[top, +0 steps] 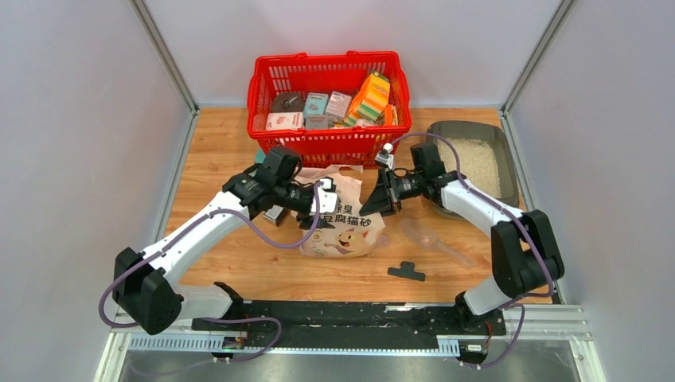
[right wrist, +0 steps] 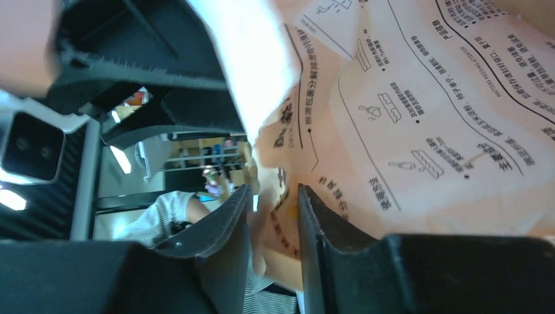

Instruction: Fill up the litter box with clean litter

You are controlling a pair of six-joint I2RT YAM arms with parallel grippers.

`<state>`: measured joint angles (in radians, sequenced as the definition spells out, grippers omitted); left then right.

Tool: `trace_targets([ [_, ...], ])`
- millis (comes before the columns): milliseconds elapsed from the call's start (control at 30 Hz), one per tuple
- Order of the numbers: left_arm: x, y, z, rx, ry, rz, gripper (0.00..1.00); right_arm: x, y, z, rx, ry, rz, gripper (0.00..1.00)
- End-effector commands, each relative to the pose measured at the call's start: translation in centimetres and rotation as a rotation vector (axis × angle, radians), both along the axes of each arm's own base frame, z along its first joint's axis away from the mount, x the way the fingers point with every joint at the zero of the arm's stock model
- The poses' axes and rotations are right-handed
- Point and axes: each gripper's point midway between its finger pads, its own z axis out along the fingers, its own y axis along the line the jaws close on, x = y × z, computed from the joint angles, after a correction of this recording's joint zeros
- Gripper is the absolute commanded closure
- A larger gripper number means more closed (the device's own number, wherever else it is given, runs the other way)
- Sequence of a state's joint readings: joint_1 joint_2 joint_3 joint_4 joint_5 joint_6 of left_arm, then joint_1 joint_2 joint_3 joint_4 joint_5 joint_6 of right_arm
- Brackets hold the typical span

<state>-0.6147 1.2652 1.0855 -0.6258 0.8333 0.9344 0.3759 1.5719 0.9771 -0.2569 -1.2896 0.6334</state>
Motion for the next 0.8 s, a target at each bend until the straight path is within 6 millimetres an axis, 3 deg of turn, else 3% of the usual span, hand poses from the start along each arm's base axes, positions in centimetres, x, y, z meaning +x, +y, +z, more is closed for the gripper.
trace_targets([
  [0, 0.7, -0.7, 0.9, -0.035, -0.061, -0.021, 0.27, 0.2, -0.4, 0.5, -0.004, -0.186, -0.065, 0.63],
  [333, 0.8, -0.8, 0.0, -0.039, -0.046, -0.002, 0.28, 1.9, -0.4, -1.3, -0.054, -0.238, -0.212, 0.56],
  [633, 0.7, 0.0, -1.4, 0.006, -0.025, 0.026, 0.31, 2.3, -0.3, -0.8, -0.050, -0.181, -0.238, 0.97],
  [733, 2.0, 1.0, -0.8, 0.011, -0.030, 0.157, 0.31, 2.4, -0.5, -0.4, -0.035, -0.166, -0.218, 1.00],
  [767, 3.2, 0.9, 0.7, -0.042, -0.063, 0.216, 0.31, 2.6, -0.4, 0.2, -0.022, -0.190, -0.209, 1.00],
])
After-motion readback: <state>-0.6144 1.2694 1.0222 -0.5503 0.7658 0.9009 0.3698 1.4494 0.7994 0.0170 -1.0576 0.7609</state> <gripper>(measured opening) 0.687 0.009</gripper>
